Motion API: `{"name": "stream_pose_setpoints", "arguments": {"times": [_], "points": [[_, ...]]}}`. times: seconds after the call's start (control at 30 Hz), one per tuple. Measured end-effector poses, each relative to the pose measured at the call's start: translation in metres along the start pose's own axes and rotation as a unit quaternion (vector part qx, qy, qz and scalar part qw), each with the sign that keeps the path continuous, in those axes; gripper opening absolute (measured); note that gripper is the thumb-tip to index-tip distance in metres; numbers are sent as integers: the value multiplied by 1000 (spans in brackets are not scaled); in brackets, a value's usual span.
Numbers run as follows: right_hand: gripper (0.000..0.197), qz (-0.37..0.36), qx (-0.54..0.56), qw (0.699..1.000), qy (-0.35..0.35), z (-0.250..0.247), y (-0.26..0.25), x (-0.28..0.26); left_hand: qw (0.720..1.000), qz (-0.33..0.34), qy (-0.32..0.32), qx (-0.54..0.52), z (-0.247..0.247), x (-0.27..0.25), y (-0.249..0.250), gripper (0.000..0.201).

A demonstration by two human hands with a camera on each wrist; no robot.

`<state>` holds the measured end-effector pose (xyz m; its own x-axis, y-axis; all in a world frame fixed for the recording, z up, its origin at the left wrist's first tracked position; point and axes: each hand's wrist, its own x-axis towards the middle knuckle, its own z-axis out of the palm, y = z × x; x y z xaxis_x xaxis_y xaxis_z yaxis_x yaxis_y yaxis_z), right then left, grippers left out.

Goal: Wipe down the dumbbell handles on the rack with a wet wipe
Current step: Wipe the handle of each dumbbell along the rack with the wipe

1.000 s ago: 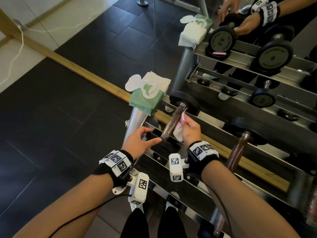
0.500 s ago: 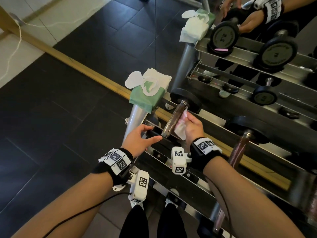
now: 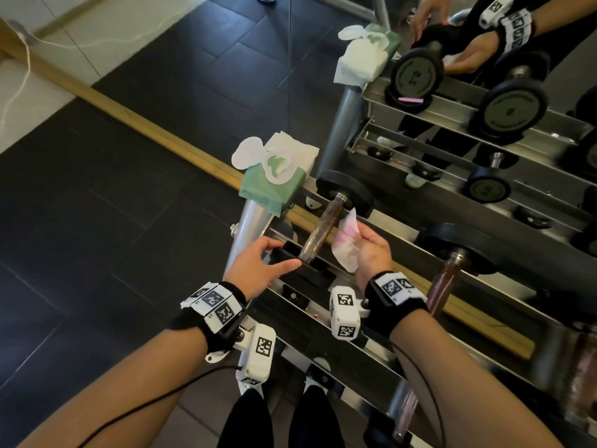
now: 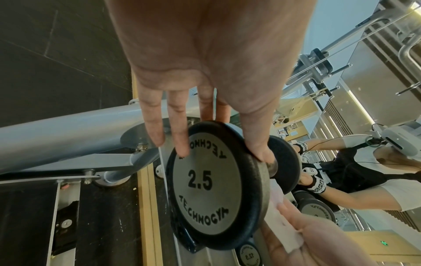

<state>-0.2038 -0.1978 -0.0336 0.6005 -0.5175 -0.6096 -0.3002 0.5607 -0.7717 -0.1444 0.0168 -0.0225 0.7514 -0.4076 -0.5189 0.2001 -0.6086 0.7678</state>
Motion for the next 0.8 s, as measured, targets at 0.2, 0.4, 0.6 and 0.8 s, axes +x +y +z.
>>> {"name": "stream_pose_setpoints", "arguments": {"times": [0.2, 0.4, 0.6, 0.8], "points": [[29, 16, -35, 998, -41, 17, 7, -8, 1000, -10, -1, -6, 0, -2, 3, 62], [22, 68, -66, 995, -43, -8, 4, -2, 1000, -10, -12, -9, -2, -4, 6, 56], [26, 35, -88, 995, -40, 19, -2, 12, 1000, -10, -1, -17, 1, -3, 3, 41], [26, 67, -53, 994, -74, 12, 10, -6, 1000, -10, 7, -22, 2, -1, -2, 45]]}}
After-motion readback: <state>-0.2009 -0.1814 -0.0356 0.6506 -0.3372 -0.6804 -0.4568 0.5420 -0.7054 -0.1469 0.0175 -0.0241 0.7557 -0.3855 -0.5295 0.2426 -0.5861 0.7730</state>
